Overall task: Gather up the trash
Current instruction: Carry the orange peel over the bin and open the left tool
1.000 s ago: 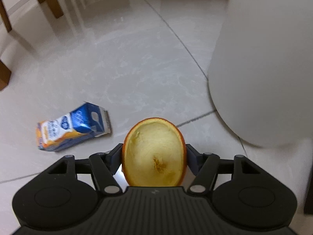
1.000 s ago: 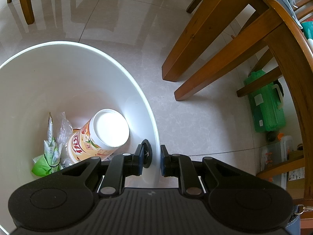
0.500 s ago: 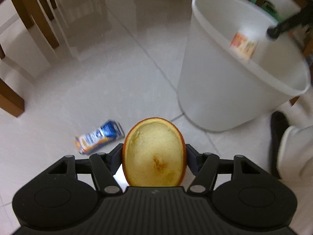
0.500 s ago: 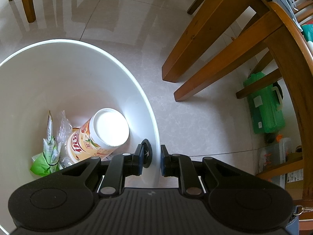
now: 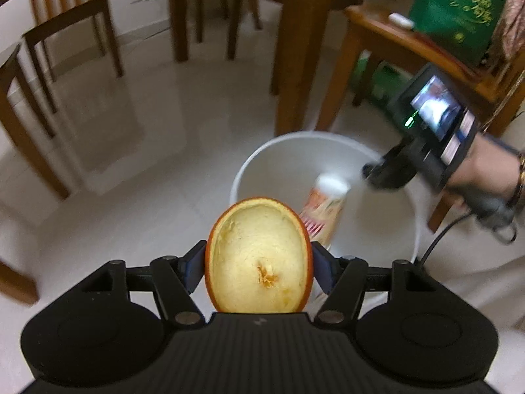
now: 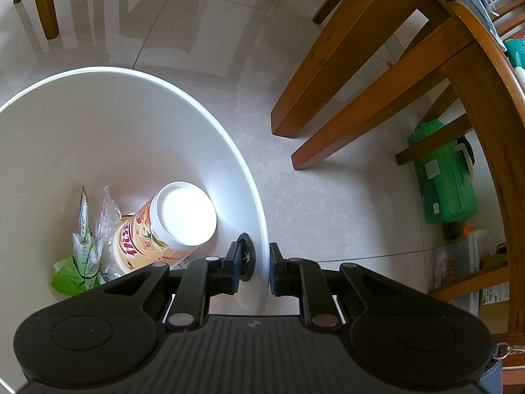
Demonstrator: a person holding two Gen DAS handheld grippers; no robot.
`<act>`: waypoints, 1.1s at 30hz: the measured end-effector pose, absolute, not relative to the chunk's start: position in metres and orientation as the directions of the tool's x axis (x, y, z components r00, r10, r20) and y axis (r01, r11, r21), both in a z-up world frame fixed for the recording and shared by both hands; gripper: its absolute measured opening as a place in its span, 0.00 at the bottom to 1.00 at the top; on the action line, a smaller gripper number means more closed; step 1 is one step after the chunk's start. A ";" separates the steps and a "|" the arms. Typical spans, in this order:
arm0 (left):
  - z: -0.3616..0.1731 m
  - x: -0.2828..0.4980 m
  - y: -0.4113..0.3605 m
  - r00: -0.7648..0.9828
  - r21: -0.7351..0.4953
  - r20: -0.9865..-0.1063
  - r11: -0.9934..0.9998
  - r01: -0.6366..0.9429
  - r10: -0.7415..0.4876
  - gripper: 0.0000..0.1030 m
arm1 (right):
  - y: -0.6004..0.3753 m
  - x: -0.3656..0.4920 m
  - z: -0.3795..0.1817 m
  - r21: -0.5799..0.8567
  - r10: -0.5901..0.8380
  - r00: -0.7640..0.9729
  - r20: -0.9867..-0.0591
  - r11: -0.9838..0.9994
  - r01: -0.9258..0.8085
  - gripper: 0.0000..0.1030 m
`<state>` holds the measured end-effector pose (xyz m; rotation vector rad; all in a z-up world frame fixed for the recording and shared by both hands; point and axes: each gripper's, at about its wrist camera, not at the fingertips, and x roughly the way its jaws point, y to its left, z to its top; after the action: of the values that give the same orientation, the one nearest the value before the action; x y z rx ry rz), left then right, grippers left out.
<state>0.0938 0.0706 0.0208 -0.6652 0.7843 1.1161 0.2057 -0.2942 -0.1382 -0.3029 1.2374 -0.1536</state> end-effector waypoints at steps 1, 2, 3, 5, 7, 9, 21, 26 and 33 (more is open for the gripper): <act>0.023 0.101 0.076 0.249 -0.084 -0.818 0.322 -0.943 0.519 0.63 | -0.294 0.206 -0.138 -0.309 -0.277 0.324 -0.904 0.950 -0.048 0.19; 0.024 0.109 0.080 0.264 -0.089 -0.814 0.338 -0.937 0.518 0.63 | -0.294 0.206 -0.138 -0.308 -0.277 0.324 -0.905 0.950 -0.048 0.19; 0.025 0.117 0.083 0.275 -0.092 -0.811 0.351 -0.932 0.517 0.63 | -0.294 0.206 -0.138 -0.307 -0.276 0.324 -0.905 0.950 -0.048 0.19; 0.023 0.129 0.088 0.292 -0.099 -0.806 0.369 -0.924 0.515 0.63 | -0.294 0.206 -0.138 -0.306 -0.275 0.325 -0.905 0.951 -0.048 0.19; 0.025 0.140 0.091 0.308 -0.111 -0.804 0.382 -0.918 0.508 0.63 | -0.294 0.205 -0.138 -0.306 -0.275 0.326 -0.905 0.951 -0.048 0.19; 0.023 0.150 0.095 0.322 -0.125 -0.806 0.389 -0.913 0.496 0.63 | -0.294 0.205 -0.138 -0.305 -0.274 0.326 -0.905 0.951 -0.048 0.19; 0.023 0.160 0.093 0.422 -0.233 -0.781 0.412 -0.881 0.461 0.79 | -0.296 0.205 -0.139 -0.292 -0.263 0.324 -0.909 0.955 -0.043 0.19; 0.022 0.159 0.092 0.419 -0.236 -0.785 0.406 -0.883 0.456 0.81 | -0.296 0.205 -0.140 -0.299 -0.268 0.326 -0.906 0.953 -0.046 0.19; 0.019 0.159 0.087 0.393 -0.198 -0.802 0.420 -0.885 0.449 0.81 | -0.296 0.204 -0.141 -0.299 -0.269 0.326 -0.906 0.953 -0.044 0.19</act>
<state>0.1590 0.0866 0.0187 -0.6938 0.7390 0.9389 0.2036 -0.2956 -0.1409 -0.2913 1.2346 -0.1504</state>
